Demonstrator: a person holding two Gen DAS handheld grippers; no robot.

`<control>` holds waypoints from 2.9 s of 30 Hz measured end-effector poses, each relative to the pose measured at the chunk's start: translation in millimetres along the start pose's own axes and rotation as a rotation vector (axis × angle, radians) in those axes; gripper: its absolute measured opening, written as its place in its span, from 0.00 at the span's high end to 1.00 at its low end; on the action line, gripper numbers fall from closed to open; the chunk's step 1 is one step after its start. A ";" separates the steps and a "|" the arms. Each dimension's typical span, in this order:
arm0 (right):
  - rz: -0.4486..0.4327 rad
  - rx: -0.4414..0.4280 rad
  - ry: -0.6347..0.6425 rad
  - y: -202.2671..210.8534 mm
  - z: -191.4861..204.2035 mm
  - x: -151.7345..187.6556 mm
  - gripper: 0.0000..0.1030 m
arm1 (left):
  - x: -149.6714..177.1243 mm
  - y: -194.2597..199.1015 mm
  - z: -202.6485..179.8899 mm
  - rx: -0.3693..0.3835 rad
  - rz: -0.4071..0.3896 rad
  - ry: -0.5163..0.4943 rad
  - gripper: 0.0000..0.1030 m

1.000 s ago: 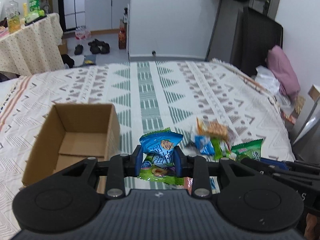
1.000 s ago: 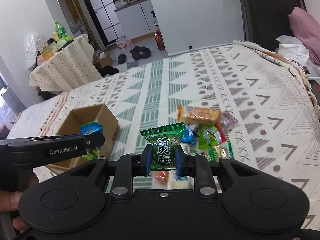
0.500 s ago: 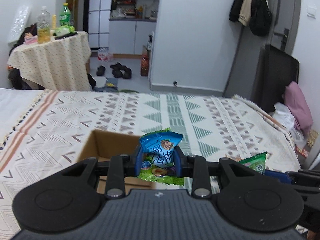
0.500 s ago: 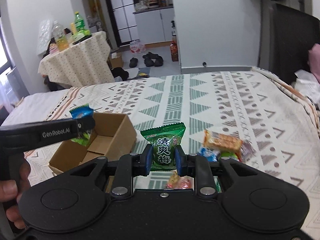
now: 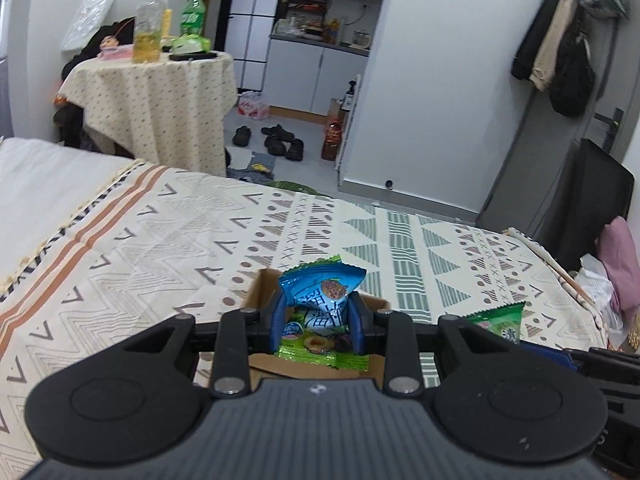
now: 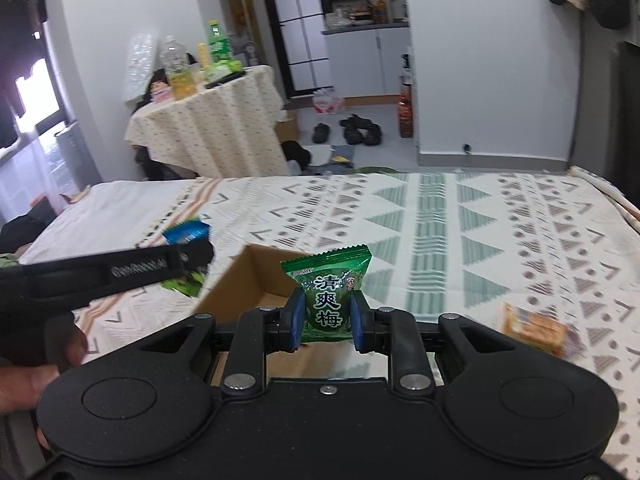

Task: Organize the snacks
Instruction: 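Carry both snacks over the cardboard box and open both tools to drop them, then move both tools back to the pile and grasp the white cake bar with left tool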

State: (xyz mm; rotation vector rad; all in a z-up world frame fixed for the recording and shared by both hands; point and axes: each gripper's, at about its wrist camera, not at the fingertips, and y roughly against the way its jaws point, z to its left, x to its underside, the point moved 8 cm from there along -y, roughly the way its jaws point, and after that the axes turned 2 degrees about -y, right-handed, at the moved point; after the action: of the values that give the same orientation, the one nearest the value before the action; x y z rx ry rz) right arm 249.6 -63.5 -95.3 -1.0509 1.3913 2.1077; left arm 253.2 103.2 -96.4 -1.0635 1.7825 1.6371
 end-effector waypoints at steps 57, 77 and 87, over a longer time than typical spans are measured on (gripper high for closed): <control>0.052 0.058 -0.152 21.4 -104.7 33.1 0.38 | 34.1 -12.2 -87.0 -0.028 0.160 -0.181 0.01; 0.032 0.123 -0.260 68.5 -195.0 69.6 0.21 | 79.7 -7.2 -170.0 0.017 0.265 -0.230 0.01; 0.053 0.104 -0.316 71.5 -225.1 91.5 0.21 | 107.6 -17.6 -201.8 0.031 0.309 -0.278 0.01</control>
State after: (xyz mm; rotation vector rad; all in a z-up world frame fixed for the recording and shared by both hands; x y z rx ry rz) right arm 225.5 -303.6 -172.4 -0.6139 1.3652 2.1027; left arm 235.0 -116.4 -159.9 -0.5314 1.8408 1.8256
